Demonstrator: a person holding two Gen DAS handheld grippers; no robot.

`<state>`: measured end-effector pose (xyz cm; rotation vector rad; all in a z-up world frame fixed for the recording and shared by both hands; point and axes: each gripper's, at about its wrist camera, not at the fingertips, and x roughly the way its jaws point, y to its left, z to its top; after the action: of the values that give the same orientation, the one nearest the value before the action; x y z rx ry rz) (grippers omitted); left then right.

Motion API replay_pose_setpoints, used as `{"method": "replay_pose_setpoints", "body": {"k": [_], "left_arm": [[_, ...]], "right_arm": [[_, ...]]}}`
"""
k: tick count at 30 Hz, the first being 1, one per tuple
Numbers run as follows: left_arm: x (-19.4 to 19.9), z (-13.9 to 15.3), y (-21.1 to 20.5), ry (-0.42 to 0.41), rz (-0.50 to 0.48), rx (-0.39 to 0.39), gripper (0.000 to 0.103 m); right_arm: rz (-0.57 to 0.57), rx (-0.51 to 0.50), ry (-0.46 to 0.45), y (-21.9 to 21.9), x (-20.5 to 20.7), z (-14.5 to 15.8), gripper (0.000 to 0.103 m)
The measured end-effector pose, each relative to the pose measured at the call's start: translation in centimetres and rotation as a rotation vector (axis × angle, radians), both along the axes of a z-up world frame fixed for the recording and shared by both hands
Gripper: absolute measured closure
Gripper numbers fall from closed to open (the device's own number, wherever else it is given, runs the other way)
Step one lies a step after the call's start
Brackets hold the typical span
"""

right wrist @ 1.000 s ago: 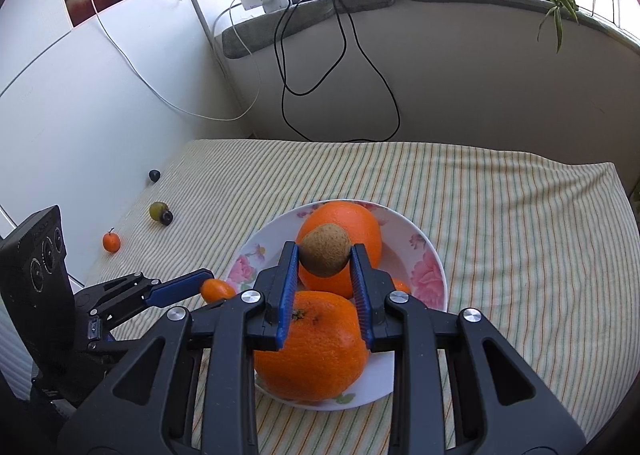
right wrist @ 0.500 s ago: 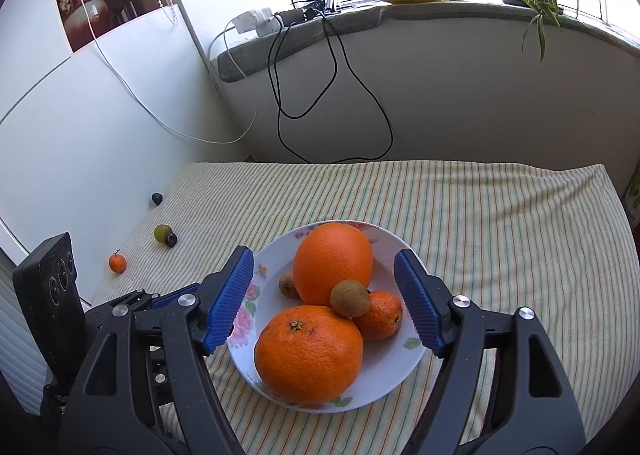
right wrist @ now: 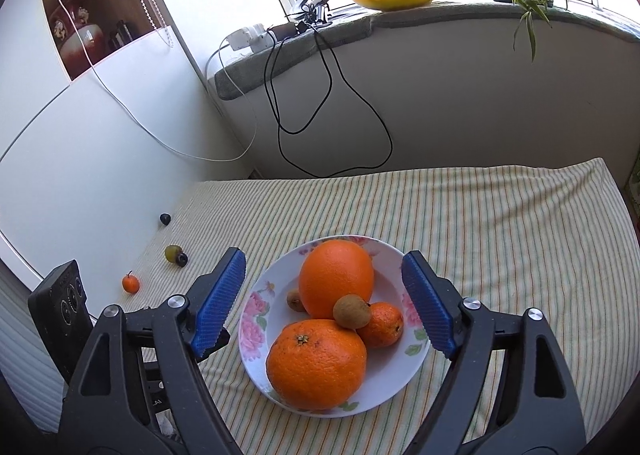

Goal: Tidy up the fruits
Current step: 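Withdraw both grippers from the bowl toward the remaining fruits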

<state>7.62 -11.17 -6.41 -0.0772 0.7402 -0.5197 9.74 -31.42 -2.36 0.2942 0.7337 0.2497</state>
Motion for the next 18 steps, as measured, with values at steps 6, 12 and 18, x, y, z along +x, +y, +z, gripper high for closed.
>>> {"method": "replay_pose_setpoints", "body": {"k": [6, 12, 18], "left_arm": [[0.0, 0.3, 1.6, -0.012, 0.031, -0.005, 0.045], [0.0, 0.6, 3.7, -0.024, 0.082, -0.009, 0.044], [0.2, 0.6, 6.8, -0.028, 0.156, -0.005, 0.044]], "right_arm": [[0.029, -0.017, -0.008, 1.8, 0.3, 0.5, 0.020], [0.059, -0.033, -0.017, 3.6, 0.7, 0.8, 0.020], [0.111, -0.051, -0.021, 6.4, 1.4, 0.9, 0.020]]}}
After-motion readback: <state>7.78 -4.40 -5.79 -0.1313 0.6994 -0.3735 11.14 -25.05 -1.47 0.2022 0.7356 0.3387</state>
